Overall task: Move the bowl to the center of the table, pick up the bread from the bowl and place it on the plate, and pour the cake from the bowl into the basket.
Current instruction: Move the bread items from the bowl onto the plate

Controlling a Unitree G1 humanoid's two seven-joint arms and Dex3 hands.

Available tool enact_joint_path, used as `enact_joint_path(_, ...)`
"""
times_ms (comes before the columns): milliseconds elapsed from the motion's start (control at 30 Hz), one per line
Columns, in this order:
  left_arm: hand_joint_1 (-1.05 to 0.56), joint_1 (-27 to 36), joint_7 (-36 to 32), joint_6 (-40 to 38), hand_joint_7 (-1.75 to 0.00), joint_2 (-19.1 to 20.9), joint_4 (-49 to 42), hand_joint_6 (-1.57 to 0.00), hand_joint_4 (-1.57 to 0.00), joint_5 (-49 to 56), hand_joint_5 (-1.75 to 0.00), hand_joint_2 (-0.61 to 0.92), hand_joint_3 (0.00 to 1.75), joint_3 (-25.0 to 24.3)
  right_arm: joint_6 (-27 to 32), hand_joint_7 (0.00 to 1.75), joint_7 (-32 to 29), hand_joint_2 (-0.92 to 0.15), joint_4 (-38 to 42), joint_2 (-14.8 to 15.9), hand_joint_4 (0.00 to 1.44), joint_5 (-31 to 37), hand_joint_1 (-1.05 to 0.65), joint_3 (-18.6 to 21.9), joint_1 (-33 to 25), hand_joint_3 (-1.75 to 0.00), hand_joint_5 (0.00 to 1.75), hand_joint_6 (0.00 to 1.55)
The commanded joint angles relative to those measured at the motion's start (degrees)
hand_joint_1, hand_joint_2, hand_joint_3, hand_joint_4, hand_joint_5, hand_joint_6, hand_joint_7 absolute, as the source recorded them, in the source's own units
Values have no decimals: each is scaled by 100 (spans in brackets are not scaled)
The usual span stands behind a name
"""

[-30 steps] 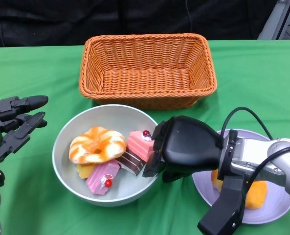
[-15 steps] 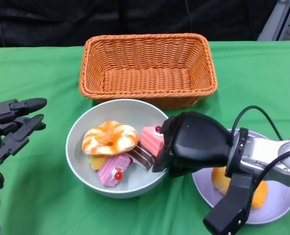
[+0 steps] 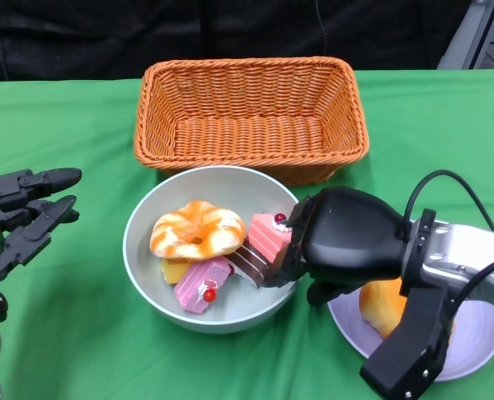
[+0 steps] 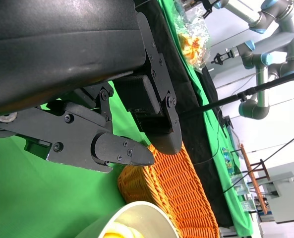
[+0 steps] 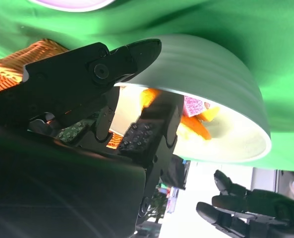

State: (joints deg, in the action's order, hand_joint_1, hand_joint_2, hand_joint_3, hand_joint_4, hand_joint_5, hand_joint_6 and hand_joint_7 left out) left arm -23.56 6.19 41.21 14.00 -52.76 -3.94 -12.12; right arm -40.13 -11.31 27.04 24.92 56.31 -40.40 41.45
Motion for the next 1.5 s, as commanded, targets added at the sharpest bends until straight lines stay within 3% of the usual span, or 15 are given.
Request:
enact_joint_path(33, -25, -15, -59, -3, -1, 97, -23, -112, -80, 48, -102, 92, 17, -7, -52, 0, 700, -85, -252, 143, 68, -433, -62, 183, -97, -1, 2, 60)
enact_joint_path(267, -25, -22, -23, -9, -1, 72, -24, -112, -79, -4, -101, 92, 16, -25, -110, 0, 1291, -85, -573, 164, 50, -858, -73, 465, -285, 0, 0, 39)
enact_joint_path(433, -24, -17, -48, -20, -1, 69, -32, -112, -79, 16, -101, 92, 16, -19, 12, 0, 1203, -86, -990, 170, 51, -748, -80, 709, -514, -1, 1, 37)
enact_joint_path(667, -24, -16, -79, -13, -1, 69, -22, -112, -80, 50, -100, 92, 16, 6, 254, 3, 1636, -84, -1735, 120, 62, -1266, -80, 1164, -788, 0, 4, 47)
enact_joint_path(800, -26, -48, -63, 14, 0, 94, -80, -112, -80, 60, -99, 92, 17, 27, 177, 4, 1656, -83, -1657, -158, 73, -1902, -78, 1401, -708, 0, 7, 57)
enact_joint_path(1000, -26, -69, -114, 24, -1, 107, -138, -112, -78, 115, -100, 92, 17, 10, 226, 3, 1687, -85, -1356, -524, 82, -2104, -74, 1466, -537, -1, 5, 65)
enact_joint_path(1133, -25, -60, -110, 18, -1, 88, -125, -113, -79, 81, -101, 92, 18, -15, 283, 3, 1457, -87, -832, -797, 88, -1825, -70, 1378, -249, -1, 5, 69)
enact_joint_path(1333, -26, -16, -100, -17, -1, 82, -44, -113, -81, 47, -99, 92, 18, -42, 143, 2, 61, -91, 536, -1148, 96, -806, -74, 1023, 314, -1, 5, 74)
enact_joint_path(1500, -27, 7, -197, -43, -1, 68, 17, -113, -82, 108, -98, 92, 17, -40, 307, 0, -309, -92, 1154, -1330, 92, -472, -74, 759, 621, -2, 2, 71)
